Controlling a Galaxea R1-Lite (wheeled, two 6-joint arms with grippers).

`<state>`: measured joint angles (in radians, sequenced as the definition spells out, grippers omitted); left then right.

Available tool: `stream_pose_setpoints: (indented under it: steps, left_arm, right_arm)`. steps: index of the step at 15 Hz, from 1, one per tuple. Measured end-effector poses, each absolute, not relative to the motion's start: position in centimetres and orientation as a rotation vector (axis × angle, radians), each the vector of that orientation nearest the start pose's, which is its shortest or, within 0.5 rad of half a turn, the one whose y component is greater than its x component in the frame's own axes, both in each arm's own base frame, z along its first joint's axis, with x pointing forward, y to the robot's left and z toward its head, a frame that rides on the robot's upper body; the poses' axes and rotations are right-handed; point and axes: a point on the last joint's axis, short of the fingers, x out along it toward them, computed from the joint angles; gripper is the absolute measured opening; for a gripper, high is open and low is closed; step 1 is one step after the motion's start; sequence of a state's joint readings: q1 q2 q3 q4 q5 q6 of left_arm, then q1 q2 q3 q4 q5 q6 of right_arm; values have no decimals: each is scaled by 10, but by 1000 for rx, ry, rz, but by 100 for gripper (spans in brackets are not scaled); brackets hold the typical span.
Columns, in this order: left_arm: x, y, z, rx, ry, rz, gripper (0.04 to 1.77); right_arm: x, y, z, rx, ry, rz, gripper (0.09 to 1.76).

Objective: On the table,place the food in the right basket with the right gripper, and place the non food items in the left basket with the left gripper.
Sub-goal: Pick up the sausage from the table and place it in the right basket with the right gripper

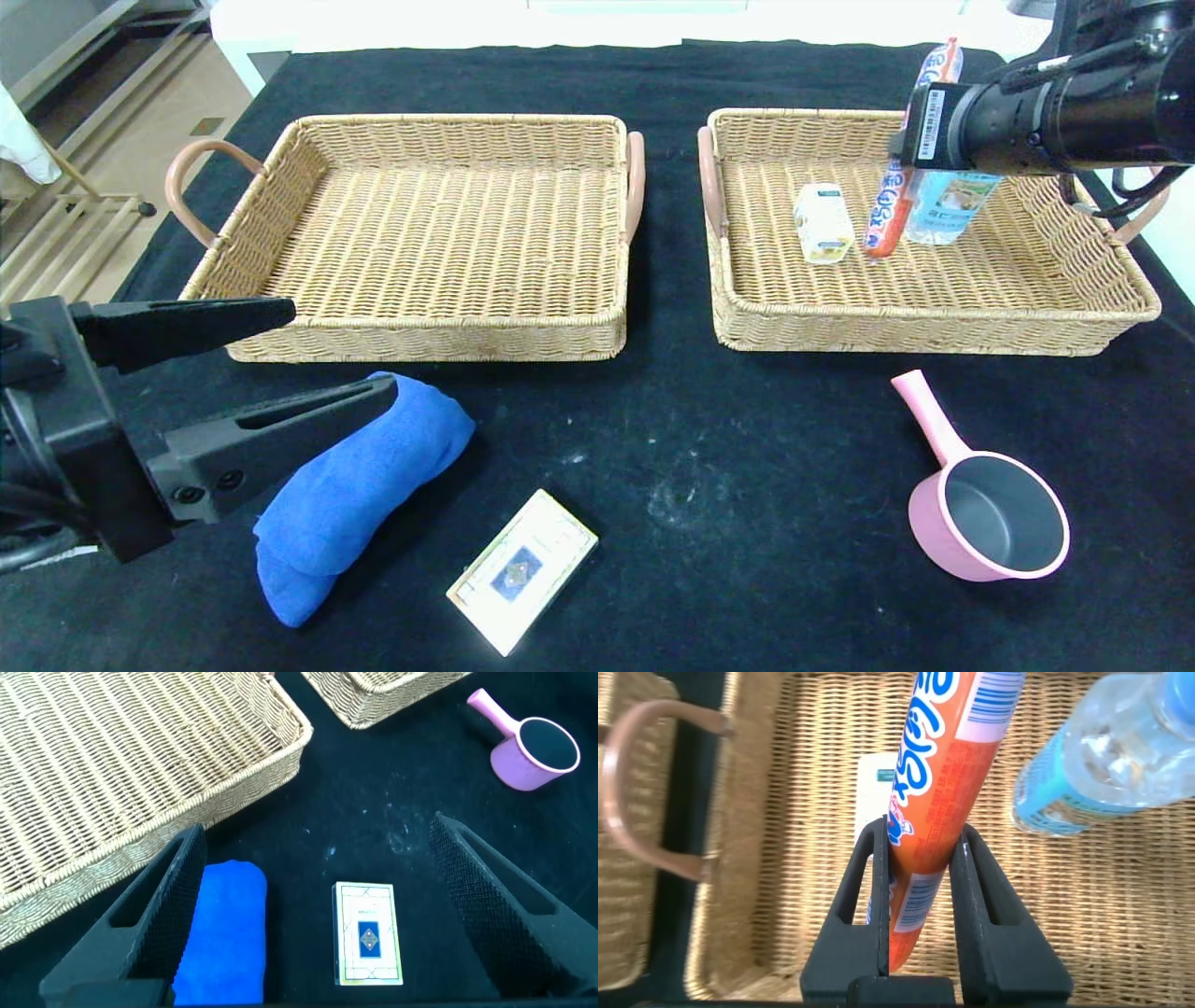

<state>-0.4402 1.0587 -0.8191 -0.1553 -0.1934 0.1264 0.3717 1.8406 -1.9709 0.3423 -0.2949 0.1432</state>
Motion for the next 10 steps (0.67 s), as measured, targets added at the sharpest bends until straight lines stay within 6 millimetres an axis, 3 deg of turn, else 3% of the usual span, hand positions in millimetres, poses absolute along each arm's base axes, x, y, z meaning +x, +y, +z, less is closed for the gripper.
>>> stream_pose_setpoints:
  steps: [9, 10]
  left_arm:
    - [127, -64, 285, 133, 45, -640, 172]
    - [127, -64, 285, 133, 45, -640, 172]
  right_arm:
    - [339, 108, 356, 75, 208, 18, 49]
    - [339, 108, 356, 75, 208, 18, 64]
